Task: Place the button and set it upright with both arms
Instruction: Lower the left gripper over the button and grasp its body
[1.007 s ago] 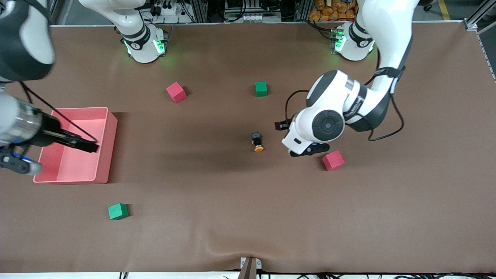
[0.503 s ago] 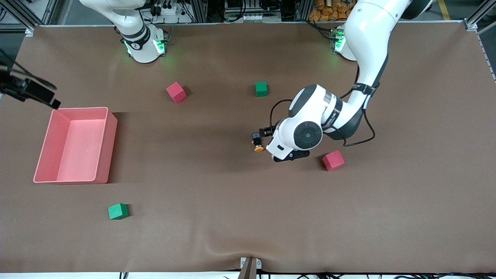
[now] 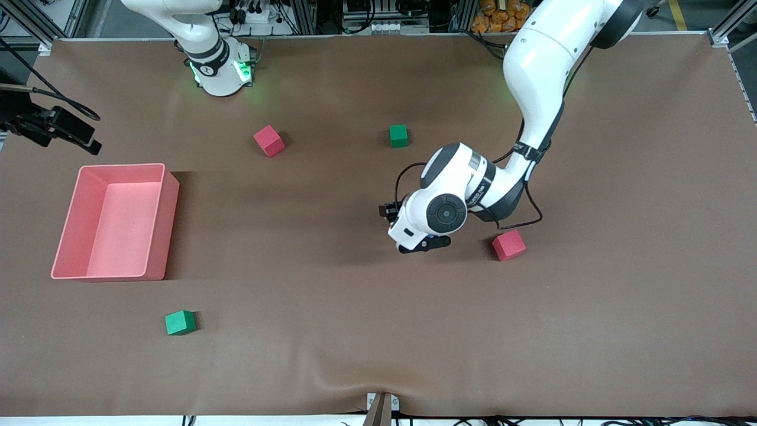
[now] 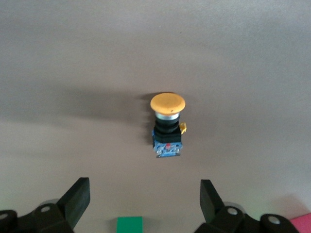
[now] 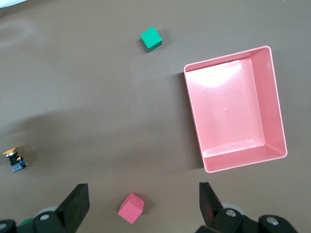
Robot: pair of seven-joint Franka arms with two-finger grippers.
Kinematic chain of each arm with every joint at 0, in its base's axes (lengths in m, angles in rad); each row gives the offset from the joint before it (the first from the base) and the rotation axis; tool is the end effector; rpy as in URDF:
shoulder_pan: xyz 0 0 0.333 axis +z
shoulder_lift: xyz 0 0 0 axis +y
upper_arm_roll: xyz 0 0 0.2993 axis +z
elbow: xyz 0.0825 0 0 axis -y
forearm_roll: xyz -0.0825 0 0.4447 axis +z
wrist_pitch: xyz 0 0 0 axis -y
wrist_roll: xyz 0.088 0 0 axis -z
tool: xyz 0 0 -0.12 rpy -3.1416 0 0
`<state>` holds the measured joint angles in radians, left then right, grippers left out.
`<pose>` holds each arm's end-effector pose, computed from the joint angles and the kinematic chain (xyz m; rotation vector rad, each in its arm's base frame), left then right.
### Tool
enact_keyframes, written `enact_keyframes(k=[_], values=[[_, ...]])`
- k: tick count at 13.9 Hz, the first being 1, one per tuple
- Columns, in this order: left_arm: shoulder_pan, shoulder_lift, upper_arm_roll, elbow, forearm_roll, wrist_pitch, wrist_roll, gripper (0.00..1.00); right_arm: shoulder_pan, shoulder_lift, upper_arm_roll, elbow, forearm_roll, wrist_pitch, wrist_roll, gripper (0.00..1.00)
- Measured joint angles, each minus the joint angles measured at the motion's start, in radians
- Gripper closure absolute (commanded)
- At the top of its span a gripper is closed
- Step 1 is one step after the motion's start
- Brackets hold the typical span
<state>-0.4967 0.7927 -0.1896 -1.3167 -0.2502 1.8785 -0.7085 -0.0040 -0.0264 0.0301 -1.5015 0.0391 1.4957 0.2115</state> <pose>0.5873 -0.4776 0.2034 2.9280 0.2442 -0.6025 0.5995 0.0208 0.6409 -3.0883 0.2819 -0.0247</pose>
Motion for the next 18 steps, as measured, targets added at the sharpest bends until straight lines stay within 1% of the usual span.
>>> enact_keyframes(k=[3, 12, 15, 18], values=[[-0.003, 0.032, -0.004, 0.005, -0.012, 0.037, 0.007, 0.00, 0.000, 0.000, 0.000, 0.002, -0.001, 0.011, -0.012, 0.00], [-0.029, 0.099, -0.005, 0.008, -0.013, 0.066, 0.041, 0.00, 0.001, 0.000, -0.001, 0.007, -0.013, 0.014, -0.028, 0.00], [-0.031, 0.112, -0.012, 0.009, -0.016, 0.085, 0.052, 0.07, 0.001, 0.000, -0.001, 0.007, -0.014, 0.014, -0.028, 0.00], [-0.031, 0.120, -0.013, 0.009, -0.024, 0.088, 0.062, 0.09, 0.001, 0.000, 0.000, 0.007, -0.023, 0.014, -0.050, 0.00]])
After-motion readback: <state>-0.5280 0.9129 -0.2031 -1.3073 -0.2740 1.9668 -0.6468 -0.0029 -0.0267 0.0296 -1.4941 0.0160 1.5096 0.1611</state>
